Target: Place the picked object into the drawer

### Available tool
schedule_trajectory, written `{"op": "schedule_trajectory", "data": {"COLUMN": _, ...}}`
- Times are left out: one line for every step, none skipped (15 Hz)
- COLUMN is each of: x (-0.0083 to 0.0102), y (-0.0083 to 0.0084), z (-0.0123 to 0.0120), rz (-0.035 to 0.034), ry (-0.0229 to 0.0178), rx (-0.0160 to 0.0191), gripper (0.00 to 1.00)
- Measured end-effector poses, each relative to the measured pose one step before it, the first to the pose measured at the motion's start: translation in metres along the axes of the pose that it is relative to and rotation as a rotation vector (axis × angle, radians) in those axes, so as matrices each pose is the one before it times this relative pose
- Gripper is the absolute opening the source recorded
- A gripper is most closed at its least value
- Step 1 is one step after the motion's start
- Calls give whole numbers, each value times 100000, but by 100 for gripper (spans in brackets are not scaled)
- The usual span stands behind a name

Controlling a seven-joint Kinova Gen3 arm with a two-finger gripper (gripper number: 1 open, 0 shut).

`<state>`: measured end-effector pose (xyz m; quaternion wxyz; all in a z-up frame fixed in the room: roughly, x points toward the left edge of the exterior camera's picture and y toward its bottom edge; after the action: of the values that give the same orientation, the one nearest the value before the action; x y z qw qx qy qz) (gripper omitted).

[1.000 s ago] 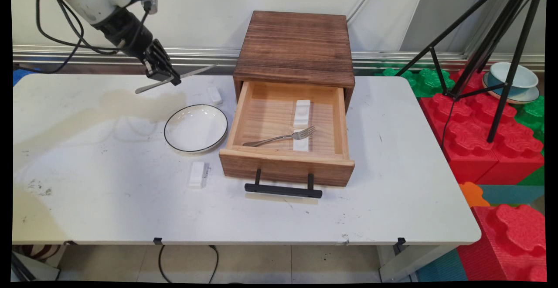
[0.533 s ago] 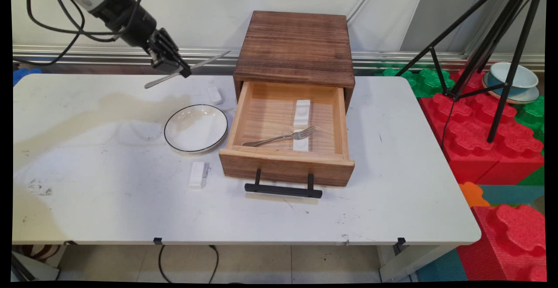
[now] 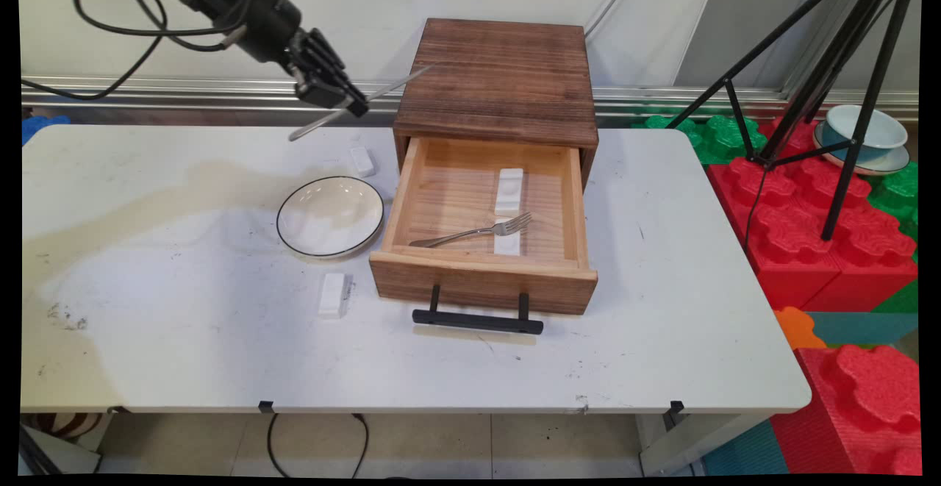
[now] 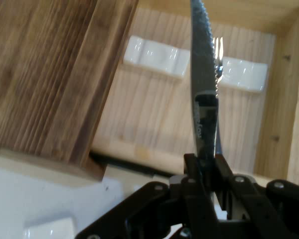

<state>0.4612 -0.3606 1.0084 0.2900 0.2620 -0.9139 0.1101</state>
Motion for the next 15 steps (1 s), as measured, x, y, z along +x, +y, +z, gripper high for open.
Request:
{"op": "schedule_trajectory", "data": {"x": 422, "y": 157, "z": 198, "rz": 168, "ry": 829, "rx": -343, "gripper": 0}}
{"op": "schedule_trajectory", "data": {"x": 620, "y": 224, "z": 386, "rz": 287, "ry": 1078, "rx": -532, "gripper": 0}}
{"op": "schedule_trajectory", "data": {"x": 706, "y": 233, "z": 497, "rz": 359, "ry": 1183, "rx": -579, "gripper": 0}}
{"op": "schedule_trajectory", "data": {"x": 693, "y": 203, "z": 546, "rz": 448, "ry": 1091, "rx": -515, "gripper": 0}}
{"op": "schedule_trajectory", "data": {"x": 683, "y": 187, "z": 581, "rz": 495, "ry": 1056, "rx": -499, "gripper": 0}}
{"op": "schedule_trajectory", "data": {"x": 571, "y": 129, "z": 549, "rz": 466, "ry": 796, "rx": -417, "gripper": 0}}
{"op": "schedule_trajectory", "data": {"x": 673, "y": 150, "z": 720, "rz": 489, "ry": 839, "rx": -470, "gripper": 0}}
{"op": "schedule_trajectory", "data": {"x": 648, "y": 129, "z": 788, "rz": 471, "ry": 693, "rx": -418, "gripper": 0}}
{"op": "schedule_trajectory", "data": {"x": 507, "y": 76, "z": 707, "rz": 202, "ry": 506, "rx": -271, "gripper": 0}}
{"op": "schedule_trajectory", "data": {"x": 563, "y": 65, "z": 875, "rz": 193, "ry": 375, "rx": -245, "gripper": 0}}
{"op": "schedule_trajectory", "data": {"x": 525, "y": 17, "z": 939, "rz": 168, "ry": 218, "rx": -122, "gripper": 0}}
{"op": "schedule_trajectory", "data": {"x": 385, "y": -7, "z": 817, "rz": 127, "ry": 29, "rx": -19, "gripper": 0}}
{"op": "schedule_trajectory", "data": {"x": 240, "y": -14, "z": 575, "rz": 131, "ry": -96, "rx": -30, "gripper": 0}}
{"op": "schedule_trajectory", "data": {"x": 315, "y": -50, "z": 866, "rz": 81, "ry": -202, "rx": -20, "gripper": 0}}
{"op": "schedule_trajectory", "data": {"x": 183, "y": -33, "z": 593, "rz": 61, "ry": -207, "rx": -17, "gripper": 0}}
